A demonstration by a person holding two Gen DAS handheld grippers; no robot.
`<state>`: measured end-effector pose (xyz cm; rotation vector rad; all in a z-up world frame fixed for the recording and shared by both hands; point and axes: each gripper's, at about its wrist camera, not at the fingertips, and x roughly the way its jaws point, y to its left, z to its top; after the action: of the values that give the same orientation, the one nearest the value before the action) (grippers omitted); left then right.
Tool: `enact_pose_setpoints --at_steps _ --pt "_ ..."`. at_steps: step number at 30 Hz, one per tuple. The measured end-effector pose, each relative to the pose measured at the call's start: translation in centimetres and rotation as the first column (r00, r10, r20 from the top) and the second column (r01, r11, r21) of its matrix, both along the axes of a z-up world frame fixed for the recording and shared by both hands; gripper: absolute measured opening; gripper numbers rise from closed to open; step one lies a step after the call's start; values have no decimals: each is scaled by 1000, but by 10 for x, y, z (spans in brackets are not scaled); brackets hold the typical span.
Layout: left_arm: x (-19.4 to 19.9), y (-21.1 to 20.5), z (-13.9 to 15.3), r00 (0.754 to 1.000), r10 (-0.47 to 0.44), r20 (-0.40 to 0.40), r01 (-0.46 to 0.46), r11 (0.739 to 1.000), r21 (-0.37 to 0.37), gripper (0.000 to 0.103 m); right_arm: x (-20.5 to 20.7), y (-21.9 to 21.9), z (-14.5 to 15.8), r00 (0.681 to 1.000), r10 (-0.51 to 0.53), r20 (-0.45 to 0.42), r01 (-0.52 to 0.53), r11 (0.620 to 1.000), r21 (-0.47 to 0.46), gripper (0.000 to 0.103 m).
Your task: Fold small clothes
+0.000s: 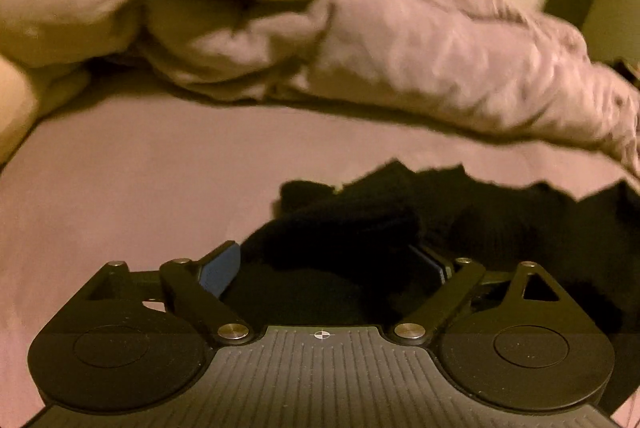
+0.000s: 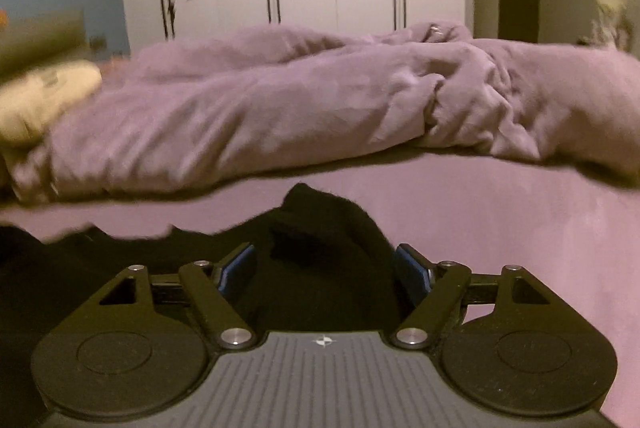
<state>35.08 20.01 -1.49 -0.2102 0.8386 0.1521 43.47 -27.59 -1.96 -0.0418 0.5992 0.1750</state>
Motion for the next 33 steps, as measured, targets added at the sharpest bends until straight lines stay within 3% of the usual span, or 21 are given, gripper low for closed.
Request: enact_pose_setpoints --at_steps 2,3,4,6,8,9,10,12,15,16,17,20,22,24,25,26,27,28,29,31,33 --pt "10 1 -10 1000 -20 -18 20 1000 -2 89 13 6 -9 999 23 -30 -24 999 -33 88" --pt "15 3 -14 999 -17 -29 17 1000 -8 76 19 8 -14 998 33 -55 -35 999 -38 88" --pt "19 6 -19 999 -12 -47 12 1000 -19 70 24 10 -19 996 42 -76 -46 998 -49 88" --pt "23 11 -24 998 16 -59 -19 999 -44 57 28 14 -25 994 44 -98 -51 996 -74 76" --pt "21 13 -24 999 25 -35 -28 998 -59 46 27 14 -27 996 8 -85 -16 995 -99 40" --pt "20 14 -23 999 29 -26 -31 998 -57 39 27 11 -25 997 -8 -71 1 996 -88 35" --pt "20 14 -21 999 34 -14 -35 998 -55 35 25 7 -23 998 -17 -57 13 997 -70 23" --pt "18 17 -13 998 65 20 -63 996 -66 25 21 6 -18 999 -30 -28 28 996 -83 17" --pt "13 25 3 988 132 83 -122 986 -112 21 10 7 0 996 -44 71 50 995 -83 8" --pt "11 28 10 982 156 108 -143 982 -123 15 7 5 9 993 -59 106 65 996 -53 8" --pt "10 30 17 972 193 137 -179 978 -111 1 6 1 17 990 -73 125 76 997 -23 8" --pt "9 45 36 940 278 200 -268 960 -75 1 8 -5 31 977 -123 175 121 992 22 8" --pt "14 52 34 950 272 155 -258 960 -106 1 17 -7 27 981 -135 138 129 990 53 9" --pt "14 48 27 958 259 122 -250 964 -86 4 31 -4 11 986 -149 75 147 989 31 12" --pt "14 46 22 966 239 99 -231 969 -88 8 36 -2 2 985 -172 33 172 985 1 26" --pt "14 44 15 975 212 69 -204 974 -102 26 39 -2 -5 980 -198 1 198 980 -13 29" --pt "14 42 9 982 186 43 -180 977 -115 52 35 -4 -10 979 -205 -10 206 979 9 30" --pt "13 42 3 984 179 22 -176 978 -114 62 29 -6 -13 980 -200 -12 200 979 41 37" --pt "14 41 -3 984 178 10 -176 979 -99 68 22 -7 -14 981 -193 -11 193 980 55 46" --pt "17 38 -11 989 145 -11 -145 985 -90 71 9 -8 -15 986 -165 7 164 985 57 53" --pt "24 39 -19 992 115 -44 -120 984 -135 88 -3 -8 -16 992 -127 14 127 991 49 57"
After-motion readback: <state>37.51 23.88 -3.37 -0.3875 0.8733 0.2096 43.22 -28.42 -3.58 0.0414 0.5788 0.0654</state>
